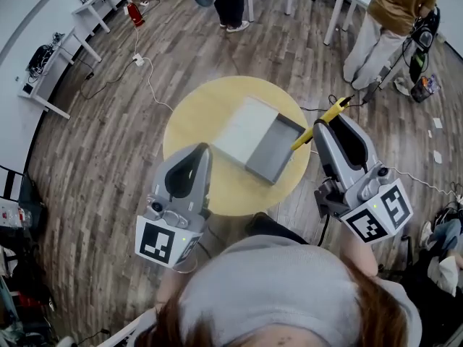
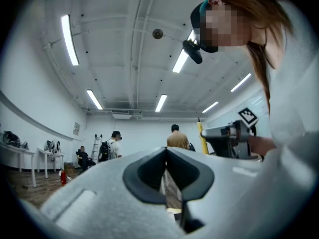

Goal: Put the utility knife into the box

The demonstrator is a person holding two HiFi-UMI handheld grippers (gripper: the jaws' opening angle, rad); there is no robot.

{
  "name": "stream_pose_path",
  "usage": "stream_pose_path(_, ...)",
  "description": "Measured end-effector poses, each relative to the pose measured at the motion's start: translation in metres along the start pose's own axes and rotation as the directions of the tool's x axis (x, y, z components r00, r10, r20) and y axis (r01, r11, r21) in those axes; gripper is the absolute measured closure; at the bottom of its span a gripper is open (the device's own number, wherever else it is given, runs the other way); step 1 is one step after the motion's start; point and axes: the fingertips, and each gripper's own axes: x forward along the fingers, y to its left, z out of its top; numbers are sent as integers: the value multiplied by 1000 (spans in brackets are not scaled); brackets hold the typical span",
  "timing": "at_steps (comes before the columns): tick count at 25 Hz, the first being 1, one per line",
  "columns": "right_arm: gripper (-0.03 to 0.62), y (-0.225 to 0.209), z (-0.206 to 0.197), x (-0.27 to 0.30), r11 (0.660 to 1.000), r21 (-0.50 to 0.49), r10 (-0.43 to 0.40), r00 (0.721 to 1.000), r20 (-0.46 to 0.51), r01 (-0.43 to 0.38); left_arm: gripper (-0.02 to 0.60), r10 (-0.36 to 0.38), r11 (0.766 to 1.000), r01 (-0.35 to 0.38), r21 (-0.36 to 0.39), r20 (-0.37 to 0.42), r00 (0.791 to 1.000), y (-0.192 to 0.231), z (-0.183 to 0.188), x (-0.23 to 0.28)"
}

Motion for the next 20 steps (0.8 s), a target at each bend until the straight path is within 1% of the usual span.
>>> stream_pose_path(5,474,-21,-3,31,999,22,32,999,-24,-31,578,23,1000,-23,-3,-2,1000,22,-8,25)
stream_pose_path(7,474,-27,-7,42,999,36,30,999,-31,-28,578,26,1000,-26,-7,-8,1000,31,-12,31)
stream_pose_path(13,474,-35,-23,62,997,76,-10,998,-69,15,578,6,1000,-6,-15,-33,999,51,-20,40)
stream_pose_path(20,474,-42,-33,69,992,102,-70,994,-84,78,578,-54,998,53,-33,-36,998,63,-24,52)
